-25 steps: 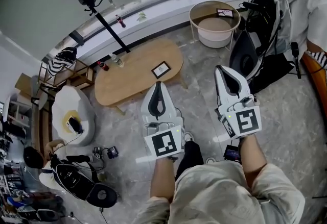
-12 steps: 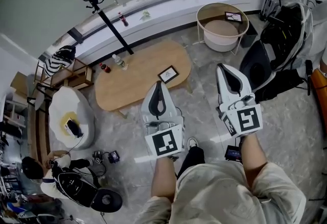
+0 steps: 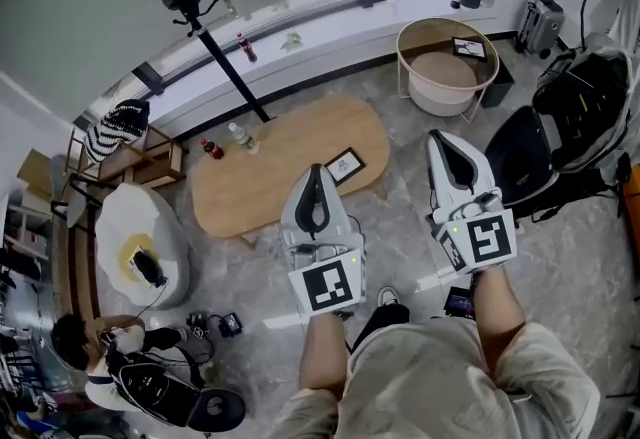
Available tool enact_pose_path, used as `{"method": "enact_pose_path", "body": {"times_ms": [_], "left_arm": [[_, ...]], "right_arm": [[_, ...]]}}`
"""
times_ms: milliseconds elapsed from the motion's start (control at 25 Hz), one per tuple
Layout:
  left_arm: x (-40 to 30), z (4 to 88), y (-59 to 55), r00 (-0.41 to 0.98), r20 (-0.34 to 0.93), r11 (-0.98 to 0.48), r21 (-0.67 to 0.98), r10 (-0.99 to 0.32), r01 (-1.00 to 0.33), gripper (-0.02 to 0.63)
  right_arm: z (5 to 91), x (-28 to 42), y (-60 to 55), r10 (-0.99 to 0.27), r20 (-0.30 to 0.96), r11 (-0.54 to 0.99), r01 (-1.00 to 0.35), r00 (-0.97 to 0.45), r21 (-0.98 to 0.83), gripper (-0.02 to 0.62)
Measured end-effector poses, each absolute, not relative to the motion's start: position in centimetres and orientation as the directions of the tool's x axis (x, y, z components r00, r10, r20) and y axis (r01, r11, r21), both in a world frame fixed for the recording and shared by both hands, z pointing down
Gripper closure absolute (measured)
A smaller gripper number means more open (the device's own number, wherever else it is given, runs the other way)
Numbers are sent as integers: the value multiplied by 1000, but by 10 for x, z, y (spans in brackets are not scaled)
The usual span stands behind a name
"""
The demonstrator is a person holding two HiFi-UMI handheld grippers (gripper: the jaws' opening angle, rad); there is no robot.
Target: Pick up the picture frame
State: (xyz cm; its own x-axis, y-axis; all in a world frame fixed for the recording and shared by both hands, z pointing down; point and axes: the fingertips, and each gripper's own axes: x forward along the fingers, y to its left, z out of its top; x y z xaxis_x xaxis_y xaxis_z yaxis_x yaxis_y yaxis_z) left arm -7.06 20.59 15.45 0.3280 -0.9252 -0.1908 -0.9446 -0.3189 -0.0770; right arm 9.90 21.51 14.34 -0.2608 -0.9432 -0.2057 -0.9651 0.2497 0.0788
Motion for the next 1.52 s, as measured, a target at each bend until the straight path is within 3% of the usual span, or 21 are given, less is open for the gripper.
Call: {"method": "enact_pose_path", "body": {"times_ms": [640, 1520], "left_arm": [[-100, 149, 128, 324, -209, -313, -83, -923, -946, 603], [-51, 148, -17, 263, -203, -240, -128, -943, -962, 603]], "right_arm": [[142, 70, 133, -942, -211, 250, -965, -260, 77, 594], [147, 121, -22, -926, -215, 308, -950, -311, 50, 594]]}}
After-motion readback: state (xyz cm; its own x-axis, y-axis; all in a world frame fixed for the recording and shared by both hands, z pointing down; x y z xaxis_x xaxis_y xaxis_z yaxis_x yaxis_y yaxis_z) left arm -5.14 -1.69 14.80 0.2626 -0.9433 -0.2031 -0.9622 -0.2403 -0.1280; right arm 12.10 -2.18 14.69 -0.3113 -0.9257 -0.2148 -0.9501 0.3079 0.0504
